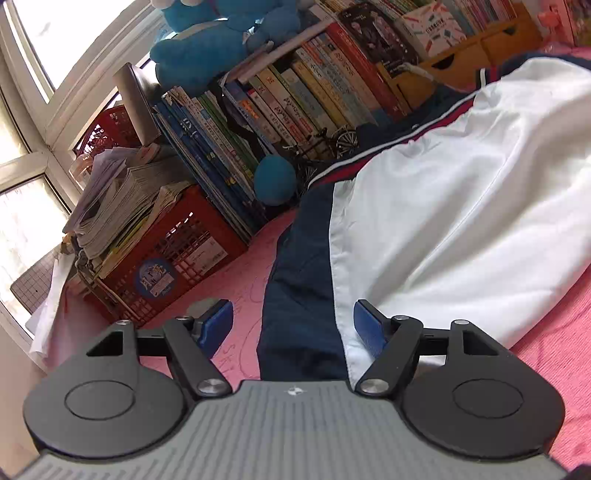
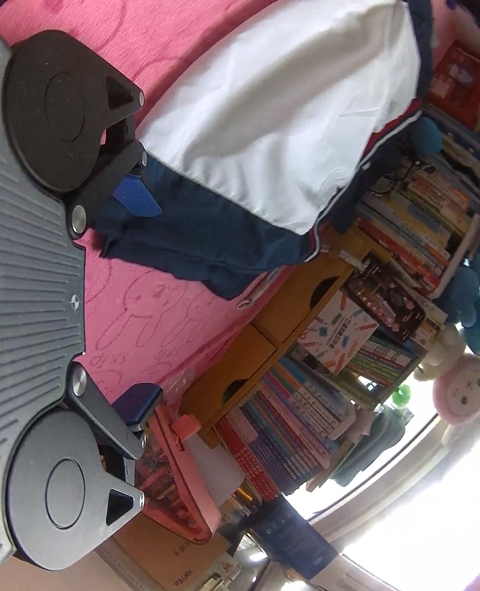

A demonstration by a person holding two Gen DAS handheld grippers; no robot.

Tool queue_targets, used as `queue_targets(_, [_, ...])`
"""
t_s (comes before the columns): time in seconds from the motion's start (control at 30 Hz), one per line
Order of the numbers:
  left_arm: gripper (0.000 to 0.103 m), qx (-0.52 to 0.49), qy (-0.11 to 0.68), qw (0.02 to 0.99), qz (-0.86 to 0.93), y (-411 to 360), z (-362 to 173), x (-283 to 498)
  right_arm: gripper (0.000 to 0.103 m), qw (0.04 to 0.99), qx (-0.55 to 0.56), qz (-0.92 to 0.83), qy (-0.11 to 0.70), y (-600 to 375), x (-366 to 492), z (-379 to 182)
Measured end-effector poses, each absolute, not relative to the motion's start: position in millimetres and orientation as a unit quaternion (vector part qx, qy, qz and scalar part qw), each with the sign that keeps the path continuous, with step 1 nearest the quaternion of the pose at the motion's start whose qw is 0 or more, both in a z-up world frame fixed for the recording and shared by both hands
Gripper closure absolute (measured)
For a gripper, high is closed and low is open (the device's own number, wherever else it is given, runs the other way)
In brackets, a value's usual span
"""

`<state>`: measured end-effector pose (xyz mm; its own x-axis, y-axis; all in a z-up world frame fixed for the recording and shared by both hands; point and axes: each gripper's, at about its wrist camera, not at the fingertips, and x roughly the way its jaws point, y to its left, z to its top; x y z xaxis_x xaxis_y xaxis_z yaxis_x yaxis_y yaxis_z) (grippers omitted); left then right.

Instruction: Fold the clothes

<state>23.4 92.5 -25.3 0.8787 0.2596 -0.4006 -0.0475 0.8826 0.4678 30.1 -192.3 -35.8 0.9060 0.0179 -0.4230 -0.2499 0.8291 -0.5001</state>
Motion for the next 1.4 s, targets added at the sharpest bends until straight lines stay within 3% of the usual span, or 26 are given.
queue_targets(0.03, [0.036,0.191,0.226,0.953,0.062,90,-16,22,0.017,0.944,-0.236,0.101,0.209,-189,28,-26])
queue_targets(0.07, [0.043,0.153,0.218,0.963,0.043,87,-7,20,0.051,0.948,-0.182,0.135,0.222,-185,28,-17])
queue_targets(0.1, [0.050,0.127,0.220,0.967,0.020,81,-2,24,0.076,0.947,-0.114,0.175,0.244,-180,32,-9])
queue_targets(0.13, [0.052,0.104,0.224,0.969,-0.003,74,2,30,0.078,0.941,-0.056,0.210,0.260,-173,36,-6])
queue_targets(0.2, [0.057,0.080,0.227,0.970,-0.038,56,5,40,0.077,0.930,0.000,0.254,0.267,-152,46,-8])
queue_targets(0.37, [0.058,0.175,0.249,0.952,-0.024,12,-24,74,0.077,0.919,0.006,0.257,0.298,-101,80,-30])
queue_targets(0.43, [0.058,0.235,0.256,0.938,0.012,10,-43,87,0.077,0.916,-0.011,0.234,0.327,-93,97,-43])
queue_targets(0.57, [0.052,0.335,0.224,0.913,0.061,26,-58,94,0.078,0.935,-0.114,0.155,0.300,-101,111,-49])
queue_targets(0.6, [0.052,0.335,0.222,0.914,0.052,31,-58,92,0.085,0.935,-0.120,0.149,0.298,-110,114,-49])
queue_targets(0.67, [0.051,0.326,0.222,0.918,0.043,35,-55,90,0.103,0.934,-0.109,0.159,0.300,-131,119,-48])
queue_targets(0.87, [0.051,0.259,0.240,0.935,0.007,53,-44,95,0.103,0.933,-0.025,0.186,0.306,-166,118,-45])
queue_targets(1.1, [0.024,0.049,0.302,0.951,-0.034,114,-34,114,0.103,0.886,0.239,0.207,0.339,-230,139,-52])
queue_targets(1.13, [0.024,0.030,0.308,0.950,-0.039,119,-35,116,0.103,0.892,0.240,0.194,0.331,-231,136,-48])
queue_targets(1.2, [0.024,-0.002,0.317,0.947,-0.050,128,-36,118,0.086,0.912,0.212,0.173,0.305,-227,125,-34])
queue_targets(1.4, [0.021,0.017,0.315,0.948,-0.043,123,-36,117,0.079,0.921,0.067,0.259,0.282,-139,116,-6])
